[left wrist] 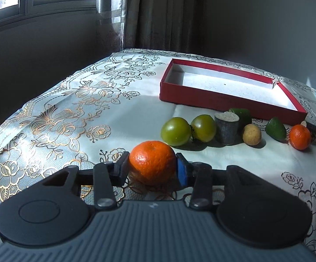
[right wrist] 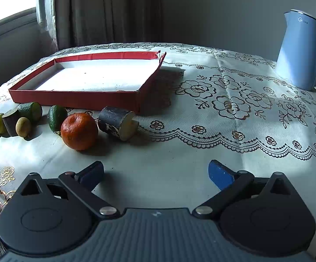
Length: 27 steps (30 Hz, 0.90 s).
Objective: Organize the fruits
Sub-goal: 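Close the left gripper around the orange mandarin on the cloth, then carry the mandarin into the red box and open the left gripper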
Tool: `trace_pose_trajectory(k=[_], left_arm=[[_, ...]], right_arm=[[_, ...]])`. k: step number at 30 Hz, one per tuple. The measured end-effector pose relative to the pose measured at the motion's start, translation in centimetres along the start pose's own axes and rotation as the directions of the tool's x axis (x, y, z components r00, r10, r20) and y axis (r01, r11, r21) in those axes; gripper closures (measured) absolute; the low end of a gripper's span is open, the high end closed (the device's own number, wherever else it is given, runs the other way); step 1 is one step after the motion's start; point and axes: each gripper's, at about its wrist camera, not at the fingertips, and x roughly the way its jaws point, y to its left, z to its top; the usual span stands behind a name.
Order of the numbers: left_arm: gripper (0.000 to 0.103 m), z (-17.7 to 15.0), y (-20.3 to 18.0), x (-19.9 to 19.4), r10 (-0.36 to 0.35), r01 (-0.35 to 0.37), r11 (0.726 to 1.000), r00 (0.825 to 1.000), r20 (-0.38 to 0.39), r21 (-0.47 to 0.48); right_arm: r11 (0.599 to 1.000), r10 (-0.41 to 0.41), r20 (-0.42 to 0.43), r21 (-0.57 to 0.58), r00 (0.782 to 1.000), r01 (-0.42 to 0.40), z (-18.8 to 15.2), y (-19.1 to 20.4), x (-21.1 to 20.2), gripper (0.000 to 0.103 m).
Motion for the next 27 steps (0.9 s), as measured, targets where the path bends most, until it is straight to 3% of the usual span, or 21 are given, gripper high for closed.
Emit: trace_pose_trajectory(k=[7,13,19,27], left_arm=[[0.063,1.2,-0.4,-0.6,-0.023,0.023,1.0,0.999,0.023,0.007],[0.063,5.7,-2.4,-0.2,-0.066,0.062,0.997,0.993,0.095,0.046],[0.063,10.0,-4.1,5.2,-0.079,0.077,0.996,0.995,0.063,0.033],[0.063,11.8,-4.9,11.7,-0.053,0.053,0.998,0.999,0.004,0.031]], right_arm=[[1.0,0.0,0.0,0.0,1.0,0.0,0.0,0.0,0.0,0.0],[1.0,0.001,0.0,0.0,1.0,-0.001,0.0,0.0,0.0,0.0],[1.0,0.001,0.0,0.0,1.0,-0.001,0.0,0.0,0.0,0.0],[1.0,0.001,0.0,0.001,1.0,-0.001,0.0,-0.1,0.0,0.0]])
